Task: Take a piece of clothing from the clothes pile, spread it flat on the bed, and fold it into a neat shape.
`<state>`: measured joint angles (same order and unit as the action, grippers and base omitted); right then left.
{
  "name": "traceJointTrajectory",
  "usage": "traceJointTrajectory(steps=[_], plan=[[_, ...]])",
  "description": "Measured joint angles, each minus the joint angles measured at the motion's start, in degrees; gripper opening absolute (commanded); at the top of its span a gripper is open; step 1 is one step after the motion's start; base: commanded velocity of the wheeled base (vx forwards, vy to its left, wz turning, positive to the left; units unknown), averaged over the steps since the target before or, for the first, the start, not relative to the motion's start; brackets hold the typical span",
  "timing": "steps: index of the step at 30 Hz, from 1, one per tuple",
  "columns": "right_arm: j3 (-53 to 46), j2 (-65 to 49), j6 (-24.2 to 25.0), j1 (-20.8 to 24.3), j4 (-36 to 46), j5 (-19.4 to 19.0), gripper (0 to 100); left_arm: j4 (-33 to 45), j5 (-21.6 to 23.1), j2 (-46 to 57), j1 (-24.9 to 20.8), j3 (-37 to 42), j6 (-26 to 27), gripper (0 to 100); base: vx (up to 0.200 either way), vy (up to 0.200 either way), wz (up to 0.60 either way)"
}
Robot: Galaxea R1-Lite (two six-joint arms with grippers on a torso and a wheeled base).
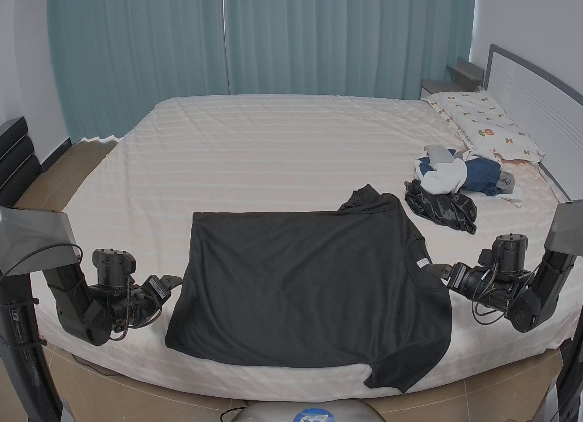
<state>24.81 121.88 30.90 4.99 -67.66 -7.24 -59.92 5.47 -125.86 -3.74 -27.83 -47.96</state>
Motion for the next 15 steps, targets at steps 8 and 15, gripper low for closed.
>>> traceJointTrajectory(steps=[8, 15], plan=[[-5.39, -2.72, 0.11, 0.90, -2.68, -0.48, 100, -5.67, 1.37, 1.51, -1.40, 8.63, 4.39, 100, 0.000, 0.000, 0.00], [-6.10, -2.89, 0.18, 1.77, -2.93, -0.55, 100, -6.23, 1.44, -1.01, -2.86, 9.42, 10.81, 100, 0.000, 0.000, 0.00]])
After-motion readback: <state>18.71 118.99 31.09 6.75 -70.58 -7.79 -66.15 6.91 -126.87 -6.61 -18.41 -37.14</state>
